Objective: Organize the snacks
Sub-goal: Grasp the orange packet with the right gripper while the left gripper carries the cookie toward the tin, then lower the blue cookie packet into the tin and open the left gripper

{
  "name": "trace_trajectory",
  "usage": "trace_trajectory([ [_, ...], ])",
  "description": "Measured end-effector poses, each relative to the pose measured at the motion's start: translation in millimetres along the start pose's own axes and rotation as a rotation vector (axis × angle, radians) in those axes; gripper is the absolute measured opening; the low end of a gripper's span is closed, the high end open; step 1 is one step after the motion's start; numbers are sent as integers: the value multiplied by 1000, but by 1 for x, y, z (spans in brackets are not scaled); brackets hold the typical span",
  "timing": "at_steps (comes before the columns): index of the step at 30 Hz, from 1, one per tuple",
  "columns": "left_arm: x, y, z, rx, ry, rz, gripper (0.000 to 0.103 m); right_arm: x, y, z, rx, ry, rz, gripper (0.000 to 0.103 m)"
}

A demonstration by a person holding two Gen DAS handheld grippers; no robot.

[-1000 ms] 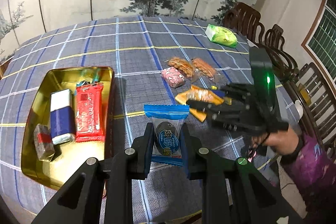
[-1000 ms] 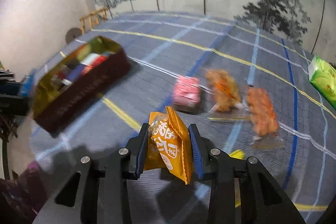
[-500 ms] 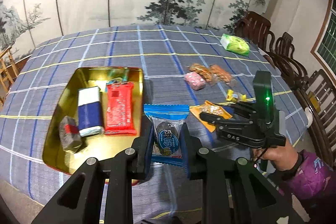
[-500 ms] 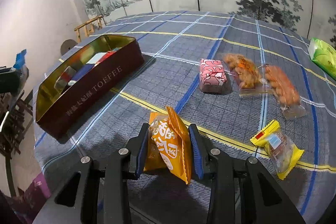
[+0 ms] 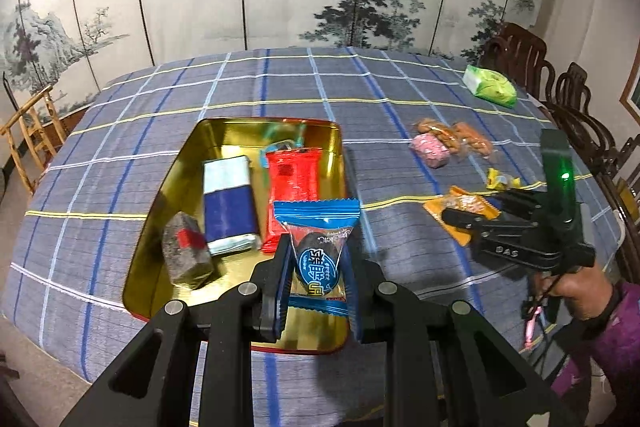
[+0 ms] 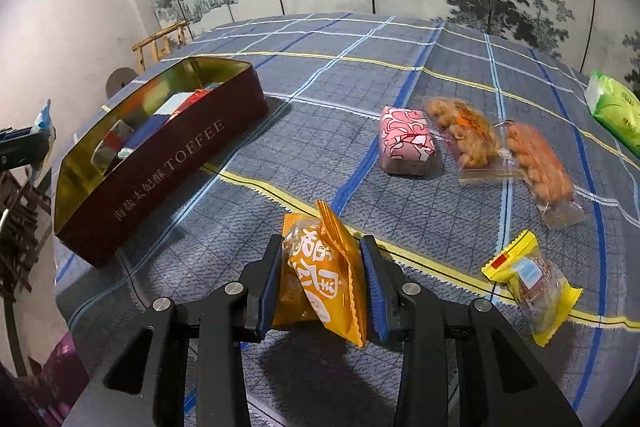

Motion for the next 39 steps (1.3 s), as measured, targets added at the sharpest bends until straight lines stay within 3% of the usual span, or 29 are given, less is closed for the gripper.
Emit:
trace_trajectory([
  [17, -4, 20, 23, 35, -24, 18, 21, 0, 0, 0, -7, -6, 0, 39],
  [26, -10, 35, 48, 2, -93, 58, 21, 0, 0, 0, -7, -5, 0, 40],
  [39, -11, 52, 33, -19, -45, 97, 21, 0, 1, 1, -6, -4, 0, 40],
])
Point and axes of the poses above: each gripper's, at about its wrist camera, not at the fingertips, and y roughly the way its jaws point, z to its left, x to its top, the point moved 1 cm from there along y, roughly the way its jaws point, and after that the axes turned 5 degrees about y, right-handed, at the moved point
